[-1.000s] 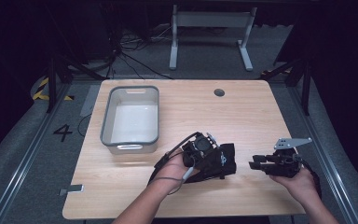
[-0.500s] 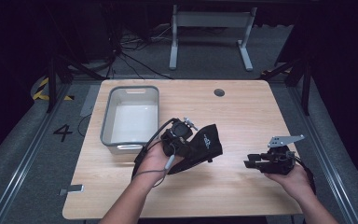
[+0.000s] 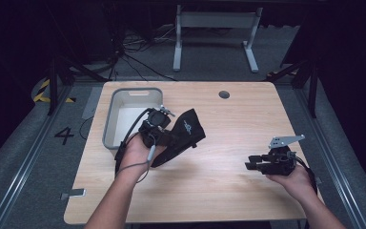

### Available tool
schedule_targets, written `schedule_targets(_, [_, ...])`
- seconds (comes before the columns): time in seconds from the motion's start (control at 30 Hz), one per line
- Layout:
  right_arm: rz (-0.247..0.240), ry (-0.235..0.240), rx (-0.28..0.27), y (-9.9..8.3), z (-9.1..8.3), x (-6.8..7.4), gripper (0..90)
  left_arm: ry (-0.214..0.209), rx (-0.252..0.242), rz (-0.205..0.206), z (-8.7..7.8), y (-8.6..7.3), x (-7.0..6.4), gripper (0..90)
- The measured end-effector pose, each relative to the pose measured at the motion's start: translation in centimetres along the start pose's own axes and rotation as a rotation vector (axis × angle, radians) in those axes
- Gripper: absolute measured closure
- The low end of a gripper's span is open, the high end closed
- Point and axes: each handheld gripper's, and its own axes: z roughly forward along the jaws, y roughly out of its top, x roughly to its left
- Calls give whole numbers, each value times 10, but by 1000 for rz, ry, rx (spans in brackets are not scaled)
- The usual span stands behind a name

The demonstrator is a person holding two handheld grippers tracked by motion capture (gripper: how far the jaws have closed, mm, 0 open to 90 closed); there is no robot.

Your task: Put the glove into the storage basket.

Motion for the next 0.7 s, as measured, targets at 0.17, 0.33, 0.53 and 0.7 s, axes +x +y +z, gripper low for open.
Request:
schedule_targets(0.17, [5, -2, 7, -2, 0, 1, 605, 22, -29, -38, -13, -1, 15, 663])
schedule_targets(0.33, [11, -6, 5, -3, -1, 1, 603, 77, -39, -76, -22, 0, 29, 663])
schedule_targets(0.53, [15, -7, 8, -6, -2, 2, 601, 139, -57, -133, -31, 3, 48, 663])
schedule_targets(0.7, [20, -9, 11, -8, -2, 2, 598, 219, -59, -194, -29, 4, 63, 660])
